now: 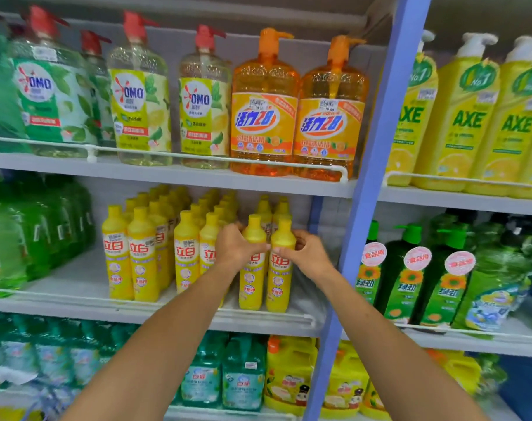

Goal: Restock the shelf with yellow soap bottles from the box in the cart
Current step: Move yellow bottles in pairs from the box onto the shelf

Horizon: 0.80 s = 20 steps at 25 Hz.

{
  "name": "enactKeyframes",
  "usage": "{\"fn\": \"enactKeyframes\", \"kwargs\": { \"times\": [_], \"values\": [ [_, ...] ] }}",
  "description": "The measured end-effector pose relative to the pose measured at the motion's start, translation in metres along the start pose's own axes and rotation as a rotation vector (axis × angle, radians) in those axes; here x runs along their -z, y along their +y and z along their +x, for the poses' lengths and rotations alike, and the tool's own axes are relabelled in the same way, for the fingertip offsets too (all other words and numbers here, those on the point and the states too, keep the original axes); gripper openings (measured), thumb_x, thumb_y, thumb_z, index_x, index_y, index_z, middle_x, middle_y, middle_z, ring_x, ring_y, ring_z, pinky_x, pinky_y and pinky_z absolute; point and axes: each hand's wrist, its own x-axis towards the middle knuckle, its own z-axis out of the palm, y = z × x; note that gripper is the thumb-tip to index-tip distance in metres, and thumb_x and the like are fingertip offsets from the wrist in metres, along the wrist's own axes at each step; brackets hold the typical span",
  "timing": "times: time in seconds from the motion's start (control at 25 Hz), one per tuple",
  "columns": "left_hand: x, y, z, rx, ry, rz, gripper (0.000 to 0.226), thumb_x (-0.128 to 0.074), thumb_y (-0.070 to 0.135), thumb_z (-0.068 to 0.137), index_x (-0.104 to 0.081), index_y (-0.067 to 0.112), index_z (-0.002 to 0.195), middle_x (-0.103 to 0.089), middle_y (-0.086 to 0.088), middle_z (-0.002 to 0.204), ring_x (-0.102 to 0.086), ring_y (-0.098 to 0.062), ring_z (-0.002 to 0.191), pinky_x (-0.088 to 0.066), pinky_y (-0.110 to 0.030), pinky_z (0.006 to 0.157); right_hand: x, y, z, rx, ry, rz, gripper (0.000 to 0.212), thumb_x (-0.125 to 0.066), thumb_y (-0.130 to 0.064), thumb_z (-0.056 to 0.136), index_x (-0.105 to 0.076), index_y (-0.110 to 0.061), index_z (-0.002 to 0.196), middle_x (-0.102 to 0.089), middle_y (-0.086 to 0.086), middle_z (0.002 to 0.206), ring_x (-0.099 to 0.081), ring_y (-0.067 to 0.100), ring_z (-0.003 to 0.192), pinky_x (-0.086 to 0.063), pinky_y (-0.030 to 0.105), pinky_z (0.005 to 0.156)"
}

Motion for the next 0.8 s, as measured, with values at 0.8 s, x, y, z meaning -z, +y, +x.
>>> {"fn": "enactKeyframes", "kwargs": {
  "times": [0.8],
  "values": [
    [-0.055,-0.099,-0.038,0.086,-0.135,-0.119,0.060,-0.093,0.033,0.064,-0.057,0.022,0.111,-0.071,0.003,0.107,-0.069,-0.016,0.096,-0.059,-0.040,0.084,-0.029,0.079,-0.037,-0.092,0.132,0.086,0.040,-0.079,-0.021,0.087,-0.065,-0.028,0.123,-0.074,-0.009,0.119,-0.070,0.015,0.112,-0.058,0.034,0.093]
  ]
}}
